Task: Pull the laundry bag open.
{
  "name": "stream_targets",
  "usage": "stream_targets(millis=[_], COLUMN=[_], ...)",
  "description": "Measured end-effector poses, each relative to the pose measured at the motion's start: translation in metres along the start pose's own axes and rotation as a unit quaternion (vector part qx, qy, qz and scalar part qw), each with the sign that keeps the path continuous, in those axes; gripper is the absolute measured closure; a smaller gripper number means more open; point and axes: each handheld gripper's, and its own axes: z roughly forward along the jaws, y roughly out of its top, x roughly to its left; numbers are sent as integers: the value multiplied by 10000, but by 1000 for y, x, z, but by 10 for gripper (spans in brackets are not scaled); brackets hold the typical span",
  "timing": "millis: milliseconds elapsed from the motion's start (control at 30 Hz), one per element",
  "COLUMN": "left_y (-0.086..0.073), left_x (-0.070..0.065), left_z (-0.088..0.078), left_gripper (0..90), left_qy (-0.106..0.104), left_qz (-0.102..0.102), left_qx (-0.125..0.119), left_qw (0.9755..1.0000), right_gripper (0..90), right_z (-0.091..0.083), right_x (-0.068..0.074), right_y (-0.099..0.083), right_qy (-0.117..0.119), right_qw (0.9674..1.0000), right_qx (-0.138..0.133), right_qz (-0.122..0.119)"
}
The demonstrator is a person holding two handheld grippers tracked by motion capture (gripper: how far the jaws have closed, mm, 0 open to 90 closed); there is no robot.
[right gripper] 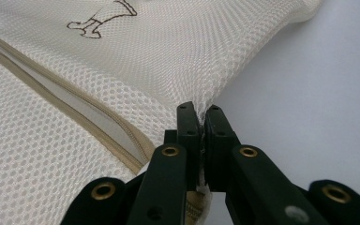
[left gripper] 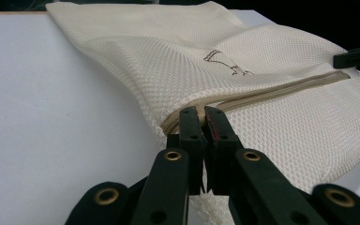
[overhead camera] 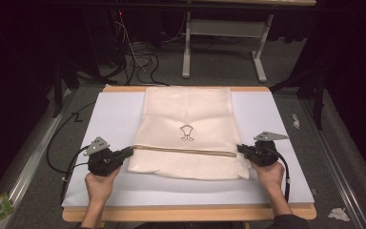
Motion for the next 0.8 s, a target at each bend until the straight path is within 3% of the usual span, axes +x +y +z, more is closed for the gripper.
stream_targets(millis=[600,700,800], left_y=[-4,-6,-9], left_x=[6,10,10], left_z=[1,3,6], left_gripper=[873,872,872], left_qy=[69,-108,-138], left_qz=[43,-134,-156], left_qx=[303,373,409], left_qw=[9995,9992,9989], right_gripper=[889,889,888], right_z=[-3,-4,-5], right_x=[-4,-5,-7], right_y=[0,-1,-1], right_qy=[-68,-86,-54], right_qw=[10000,10000,10000], right_qx=[28,42,48], right_qz=[-32,-26,48])
